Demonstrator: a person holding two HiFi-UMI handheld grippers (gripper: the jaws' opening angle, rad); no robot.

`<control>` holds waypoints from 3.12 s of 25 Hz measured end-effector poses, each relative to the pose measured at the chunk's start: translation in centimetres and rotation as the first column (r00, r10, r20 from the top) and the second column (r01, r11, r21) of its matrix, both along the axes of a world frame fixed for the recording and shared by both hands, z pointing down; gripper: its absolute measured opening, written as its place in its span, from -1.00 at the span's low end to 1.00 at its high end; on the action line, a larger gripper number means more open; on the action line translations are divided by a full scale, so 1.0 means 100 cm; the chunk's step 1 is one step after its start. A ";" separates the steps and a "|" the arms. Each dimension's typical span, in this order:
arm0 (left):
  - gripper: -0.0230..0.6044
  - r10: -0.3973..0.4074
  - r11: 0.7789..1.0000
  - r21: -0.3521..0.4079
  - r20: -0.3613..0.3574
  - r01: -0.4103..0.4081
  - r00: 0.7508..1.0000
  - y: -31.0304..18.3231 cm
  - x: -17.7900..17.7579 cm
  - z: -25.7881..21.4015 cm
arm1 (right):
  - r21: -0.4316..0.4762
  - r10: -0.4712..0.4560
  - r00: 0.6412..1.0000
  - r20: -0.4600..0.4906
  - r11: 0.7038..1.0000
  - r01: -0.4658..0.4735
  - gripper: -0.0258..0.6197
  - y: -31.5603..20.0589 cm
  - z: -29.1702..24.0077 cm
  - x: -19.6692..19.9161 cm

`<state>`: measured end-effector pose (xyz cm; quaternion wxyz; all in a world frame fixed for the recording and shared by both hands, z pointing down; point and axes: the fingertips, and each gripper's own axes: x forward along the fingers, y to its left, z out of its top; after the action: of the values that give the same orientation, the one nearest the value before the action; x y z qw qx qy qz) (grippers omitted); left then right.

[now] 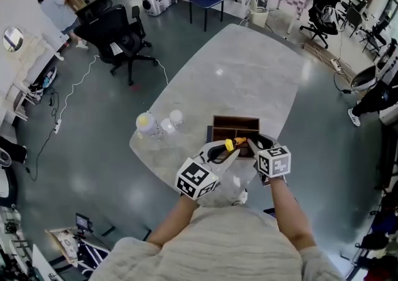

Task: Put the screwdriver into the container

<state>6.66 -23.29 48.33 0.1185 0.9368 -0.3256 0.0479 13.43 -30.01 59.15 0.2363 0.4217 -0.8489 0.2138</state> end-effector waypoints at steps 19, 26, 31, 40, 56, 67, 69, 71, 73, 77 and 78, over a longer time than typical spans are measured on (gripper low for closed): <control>-0.64 0.038 0.999 -0.035 0.039 -0.037 0.999 -0.023 0.023 0.021 | 0.092 0.041 0.990 0.133 0.994 -0.054 -0.56 -0.007 -0.055 0.017; -0.64 0.023 0.999 -0.048 0.045 -0.021 0.999 -0.037 0.028 0.024 | 0.191 -0.082 0.955 0.285 0.981 0.027 -0.56 0.001 -0.115 0.007; -0.64 0.021 0.999 -0.048 0.050 -0.019 0.999 -0.043 0.027 0.023 | 0.293 -0.300 0.904 0.305 0.933 0.211 -0.56 0.022 -0.158 -0.022; -0.64 0.044 0.998 -0.055 0.054 -0.041 0.998 -0.051 0.030 0.022 | 0.319 -0.420 0.874 0.244 0.886 0.337 -0.56 0.027 -0.166 -0.055; -0.63 0.097 0.995 -0.045 0.061 -0.094 0.993 -0.043 0.044 0.023 | 0.321 -0.437 0.892 0.119 0.867 0.381 -0.70 0.027 -0.153 -0.058; -0.63 0.100 0.995 0.001 0.096 -0.100 0.990 -0.044 0.043 0.021 | 0.319 -0.422 0.898 0.124 0.874 0.366 -0.70 0.021 -0.156 -0.057; -0.60 0.097 0.995 0.007 0.100 -0.098 0.990 -0.043 0.042 0.021 | 0.316 -0.415 0.900 0.132 0.878 0.359 -0.70 0.019 -0.156 -0.055; -0.56 0.091 0.996 0.010 0.111 -0.093 0.990 -0.042 0.042 0.023 | 0.313 -0.392 0.908 0.150 0.890 0.333 -0.70 0.016 -0.155 -0.049; -0.55 0.084 0.996 0.008 0.126 -0.086 0.988 -0.040 0.040 0.027 | 0.311 -0.364 0.916 0.167 0.902 0.301 -0.70 0.012 -0.153 -0.043; -0.55 0.063 0.998 -0.002 0.122 -0.063 0.990 -0.037 0.032 0.031 | 0.295 -0.311 0.931 0.191 0.923 0.248 -0.70 0.002 -0.147 -0.033; -0.55 0.055 0.998 -0.004 0.118 -0.055 0.991 -0.037 0.029 0.030 | 0.290 -0.302 0.934 0.192 0.926 0.240 -0.70 0.000 -0.146 -0.032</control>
<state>9.61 -26.98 51.36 0.0978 0.9410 -0.3061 0.1066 10.23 -30.06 44.56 0.1045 0.2989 -0.9418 0.1129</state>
